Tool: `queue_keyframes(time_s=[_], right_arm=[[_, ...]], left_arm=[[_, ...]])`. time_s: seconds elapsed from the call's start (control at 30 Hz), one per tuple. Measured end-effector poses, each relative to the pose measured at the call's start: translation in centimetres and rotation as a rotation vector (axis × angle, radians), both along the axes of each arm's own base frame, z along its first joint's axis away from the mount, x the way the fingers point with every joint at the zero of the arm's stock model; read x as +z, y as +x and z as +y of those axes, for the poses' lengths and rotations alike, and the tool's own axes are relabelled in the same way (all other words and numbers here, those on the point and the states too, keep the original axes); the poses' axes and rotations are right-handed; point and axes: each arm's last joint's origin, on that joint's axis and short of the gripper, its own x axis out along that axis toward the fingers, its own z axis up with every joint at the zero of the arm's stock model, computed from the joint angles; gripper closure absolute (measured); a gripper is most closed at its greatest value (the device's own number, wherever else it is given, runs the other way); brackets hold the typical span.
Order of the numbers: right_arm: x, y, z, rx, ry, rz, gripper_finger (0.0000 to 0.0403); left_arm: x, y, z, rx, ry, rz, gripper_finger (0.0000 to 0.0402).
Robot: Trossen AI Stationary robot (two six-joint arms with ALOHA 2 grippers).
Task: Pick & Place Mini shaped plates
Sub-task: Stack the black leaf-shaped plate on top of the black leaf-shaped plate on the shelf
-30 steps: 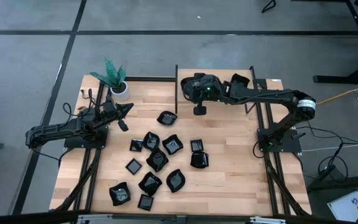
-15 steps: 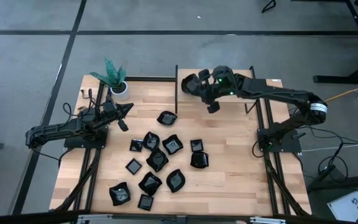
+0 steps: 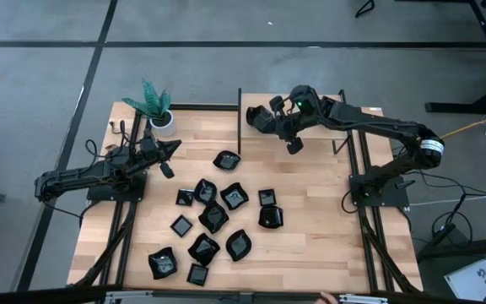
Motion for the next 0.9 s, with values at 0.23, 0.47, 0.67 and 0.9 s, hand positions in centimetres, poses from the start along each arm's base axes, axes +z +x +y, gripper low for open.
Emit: queue_keyframes(time_s=[0.23, 0.47, 0.67, 0.9], right_arm=[[-0.6, 0.2, -1.0, 0.013, 0.035, -0.011, 0.0401], [-0.8, 0.7, -1.6, 0.003, 0.080, -0.053, 0.0386], [-1.8, 1.0, -2.3, -0.004, 0.112, -0.026, 0.0393], [-1.7, 1.2, -2.4, -0.019, 0.122, -0.046, 0.0387]], left_arm=[[0.0, 0.0, 0.0, 0.000, 0.000, 0.000, 0.0398], [0.0, 0.0, 0.0, 0.000, 0.000, 0.000, 0.0398], [0.0, 0.0, 0.0, 0.000, 0.000, 0.000, 0.0398], [0.0, 0.0, 0.0, 0.000, 0.000, 0.000, 0.0398]])
